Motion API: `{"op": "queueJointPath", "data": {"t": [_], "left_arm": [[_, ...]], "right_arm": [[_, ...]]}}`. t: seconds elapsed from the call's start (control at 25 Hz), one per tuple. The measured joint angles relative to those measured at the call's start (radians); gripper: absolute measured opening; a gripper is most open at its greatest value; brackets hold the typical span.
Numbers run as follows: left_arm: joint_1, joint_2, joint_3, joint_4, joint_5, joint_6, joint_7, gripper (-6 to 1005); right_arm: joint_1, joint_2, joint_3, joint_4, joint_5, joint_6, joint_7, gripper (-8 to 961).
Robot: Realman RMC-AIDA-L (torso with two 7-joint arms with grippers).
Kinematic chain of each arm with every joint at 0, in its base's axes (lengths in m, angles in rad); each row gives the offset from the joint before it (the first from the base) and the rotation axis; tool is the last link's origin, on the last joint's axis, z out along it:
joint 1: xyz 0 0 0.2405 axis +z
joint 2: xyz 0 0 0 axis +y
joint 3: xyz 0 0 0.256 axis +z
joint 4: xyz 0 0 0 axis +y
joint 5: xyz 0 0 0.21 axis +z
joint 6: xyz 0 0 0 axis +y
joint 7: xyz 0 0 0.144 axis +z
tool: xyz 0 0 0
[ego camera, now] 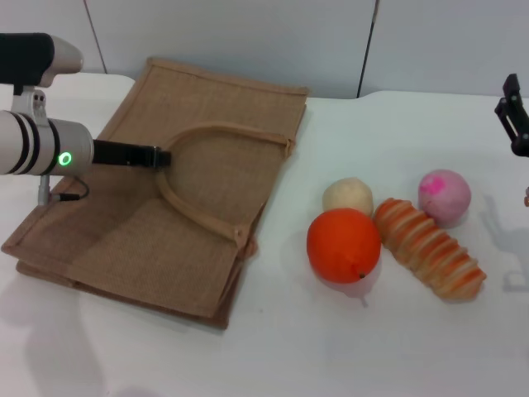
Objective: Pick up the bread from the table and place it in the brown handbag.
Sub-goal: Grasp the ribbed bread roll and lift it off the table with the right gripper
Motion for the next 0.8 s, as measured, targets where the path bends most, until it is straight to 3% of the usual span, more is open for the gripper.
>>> {"op": "queueJointPath", "data": {"t": [0.32, 0.44, 0.48, 0.56, 0.64, 0.8], "left_arm": [[0.065, 0.0, 0.0, -0.002, -0.248, 0.045, 0.115, 127], [0.091, 0.001, 0.001, -0.004, -0.324, 0.101, 0.158, 126], [0.101, 0.002, 0.001, -0.005, -0.356, 0.127, 0.177, 126], [0.115, 0.003, 0.001, -0.005, -0.404, 0.166, 0.209, 125], [0.129, 0.003, 0.001, -0.005, -0.452, 0.204, 0.241, 125], [0.162, 0.003, 0.001, -0.005, -0.534, 0.279, 0.309, 124]], "right_arm": [[-0.006, -0.005, -0.017, -0.047, -0.006, -0.028, 0.0, 876], [-0.001, -0.022, -0.037, -0.088, -0.011, -0.07, 0.0, 876], [0.001, -0.036, -0.049, -0.112, -0.011, -0.091, 0.001, 876], [0.004, -0.084, -0.072, -0.184, -0.012, -0.144, 0.002, 875], [0.01, -0.154, -0.092, -0.286, -0.013, -0.213, 0.002, 875], [0.017, -0.262, -0.123, -0.428, -0.06, -0.308, 0.002, 875]]}}
